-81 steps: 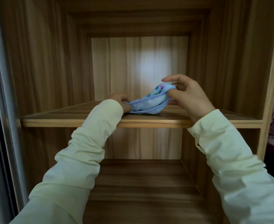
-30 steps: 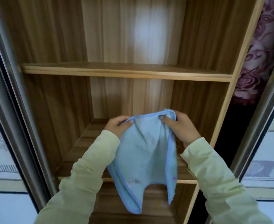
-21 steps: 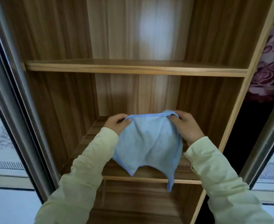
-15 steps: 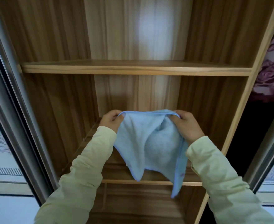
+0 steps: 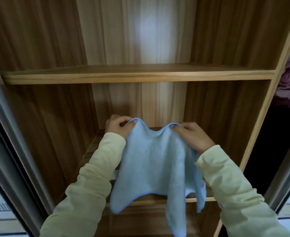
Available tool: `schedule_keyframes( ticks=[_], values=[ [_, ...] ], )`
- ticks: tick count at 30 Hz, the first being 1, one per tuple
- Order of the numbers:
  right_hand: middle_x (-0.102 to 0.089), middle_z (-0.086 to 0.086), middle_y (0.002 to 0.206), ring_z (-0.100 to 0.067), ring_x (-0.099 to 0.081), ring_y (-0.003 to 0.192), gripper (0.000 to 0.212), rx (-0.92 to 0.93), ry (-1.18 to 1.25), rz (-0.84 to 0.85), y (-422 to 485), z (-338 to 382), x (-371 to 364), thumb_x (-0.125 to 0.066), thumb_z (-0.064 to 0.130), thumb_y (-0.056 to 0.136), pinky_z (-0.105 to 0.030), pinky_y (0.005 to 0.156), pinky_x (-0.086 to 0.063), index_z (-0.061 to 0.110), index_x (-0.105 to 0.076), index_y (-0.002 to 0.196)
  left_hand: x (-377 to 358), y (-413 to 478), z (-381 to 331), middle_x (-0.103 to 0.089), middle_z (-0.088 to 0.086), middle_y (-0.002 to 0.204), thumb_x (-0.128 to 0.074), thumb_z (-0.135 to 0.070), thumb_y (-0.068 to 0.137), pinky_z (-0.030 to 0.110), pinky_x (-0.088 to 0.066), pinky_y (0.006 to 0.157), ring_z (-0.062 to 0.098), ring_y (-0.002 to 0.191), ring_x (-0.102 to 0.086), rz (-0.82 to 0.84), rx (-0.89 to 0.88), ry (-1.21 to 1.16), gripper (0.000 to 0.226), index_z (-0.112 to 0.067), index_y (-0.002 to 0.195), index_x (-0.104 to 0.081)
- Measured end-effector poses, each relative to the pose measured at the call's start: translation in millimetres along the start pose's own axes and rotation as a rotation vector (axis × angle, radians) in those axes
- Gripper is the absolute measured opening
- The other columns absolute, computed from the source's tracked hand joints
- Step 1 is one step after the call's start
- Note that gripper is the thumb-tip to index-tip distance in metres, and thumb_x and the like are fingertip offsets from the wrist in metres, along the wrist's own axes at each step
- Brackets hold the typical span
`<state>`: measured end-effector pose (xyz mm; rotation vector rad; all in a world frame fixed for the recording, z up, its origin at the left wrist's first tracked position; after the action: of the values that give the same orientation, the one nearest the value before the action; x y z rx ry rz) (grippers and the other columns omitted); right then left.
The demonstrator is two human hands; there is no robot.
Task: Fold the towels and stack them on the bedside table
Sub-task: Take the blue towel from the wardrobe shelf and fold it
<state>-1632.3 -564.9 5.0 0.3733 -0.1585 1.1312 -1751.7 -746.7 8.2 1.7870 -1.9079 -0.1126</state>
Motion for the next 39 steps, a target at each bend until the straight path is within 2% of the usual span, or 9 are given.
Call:
schedule_keyframes(
  ticks=[5,9,12,16,23,29,32,37,39],
  values=[
    [-0.047,-0.01,0.069,-0.017,-0.043,0.07,0.027,0.02,0.025,-0.105,6.7,-2.8,-5.9,-0.048,0.017,0.091,-0.03,0.065,-0.034,0.007,-0.058,0.068,-4.6,10.1,12.2,-0.058,0.007,0.068,-0.065,-0.01,0.079,0.02,-0.044,0.064,0.017,0.067,-0.057,0.082,0.052,0.084,0.011,-0.009,0.089,-0.069],
    [-0.059,-0.006,0.069,-0.015,-0.051,0.071,0.029,0.045,0.142,-0.176,8.4,-2.9,-12.7,-0.046,0.013,0.092,-0.028,0.067,-0.04,0.004,-0.065,0.073,-20.5,-4.1,16.2,-0.058,0.008,0.055,-0.059,-0.018,0.087,0.02,-0.039,0.041,0.011,0.024,-0.048,0.213,0.318,-0.094,0.021,-0.016,0.08,-0.039],
    [-0.064,0.002,0.066,-0.002,-0.055,0.064,0.03,0.117,0.185,-0.132,3.6,5.1,-25.4,-0.045,0.006,0.093,-0.017,0.063,-0.044,0.012,-0.067,0.074,-38.4,-25.8,12.3,-0.065,0.011,0.049,-0.044,-0.051,0.089,0.027,-0.05,0.055,0.022,0.042,-0.062,0.554,0.556,-0.13,0.048,-0.004,0.08,-0.049],
    [-0.062,0.001,0.076,0.003,-0.056,0.065,0.021,0.145,0.101,-0.002,-1.5,11.6,-39.9,-0.046,0.005,0.093,-0.013,0.063,-0.044,0.004,-0.067,0.095,-60.9,-38.1,4.9,-0.066,0.008,0.092,-0.023,-0.069,0.084,0.04,-0.047,0.081,0.026,0.089,-0.062,0.802,0.652,-0.36,0.068,-0.013,0.098,-0.059],
    [-0.065,-0.004,0.102,-0.015,-0.068,0.08,0.025,0.009,0.169,0.201,-8.8,13.1,-31.8,-0.046,0.015,0.094,-0.025,0.061,-0.056,0.018,-0.057,0.117,-72.4,-33.8,-15.8,-0.057,0.014,0.108,-0.036,-0.009,0.094,0.032,-0.041,0.093,0.024,0.103,-0.054,0.581,0.546,-0.753,0.031,-0.003,0.122,-0.048],
    [-0.066,0.003,0.061,-0.007,-0.061,0.048,0.019,-0.036,0.261,-0.006,1.0,2.0,3.6,-0.042,0.011,0.094,-0.018,0.046,-0.047,0.014,-0.056,0.082,-67.1,-16.6,-26.7,-0.049,0.022,0.104,-0.053,-0.01,0.047,0.053,-0.038,0.098,0.034,0.097,-0.049,0.409,0.447,-0.824,0.051,-0.003,0.097,-0.053],
    [-0.059,-0.001,0.065,-0.011,-0.057,0.05,0.02,-0.13,0.205,-0.132,7.4,-17.7,20.7,-0.046,0.012,0.093,-0.017,0.042,-0.044,0.015,-0.052,0.074,-62.0,-9.8,-27.8,-0.046,0.014,0.106,-0.052,-0.011,0.043,0.042,-0.041,0.091,0.031,0.097,-0.048,0.33,0.461,-0.851,0.053,-0.011,0.097,-0.049],
    [-0.06,-0.008,0.085,-0.021,-0.058,0.063,0.013,-0.339,0.043,-0.097,12.1,-54.7,25.5,-0.049,0.025,0.092,-0.032,0.059,-0.049,0.013,-0.052,0.094,-50.7,-15.1,-46.0,-0.05,0.012,0.097,-0.04,-0.012,0.076,0.036,-0.043,0.087,0.027,0.091,-0.052,0.299,0.444,-0.87,0.019,-0.006,0.091,-0.049],
    [-0.059,-0.012,0.095,-0.03,-0.062,0.073,0.025,-0.424,-0.037,-0.03,9.7,-63.5,17.2,-0.045,0.037,0.093,-0.031,0.058,-0.049,0.014,-0.052,0.101,-46.0,-17.9,-47.4,-0.056,0.012,0.085,-0.028,-0.005,0.087,0.035,-0.045,0.08,0.026,0.078,-0.055,0.295,0.419,-0.846,0.028,-0.009,0.084,-0.056]
  ],
)
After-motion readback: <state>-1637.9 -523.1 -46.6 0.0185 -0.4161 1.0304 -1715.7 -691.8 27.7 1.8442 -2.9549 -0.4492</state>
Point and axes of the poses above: each hand's wrist, its own y-axis towards the middle knuckle, its own x-axis out of the back of the hand, z = x × y, the point moved 5 cm from there along y, towards the middle knuckle
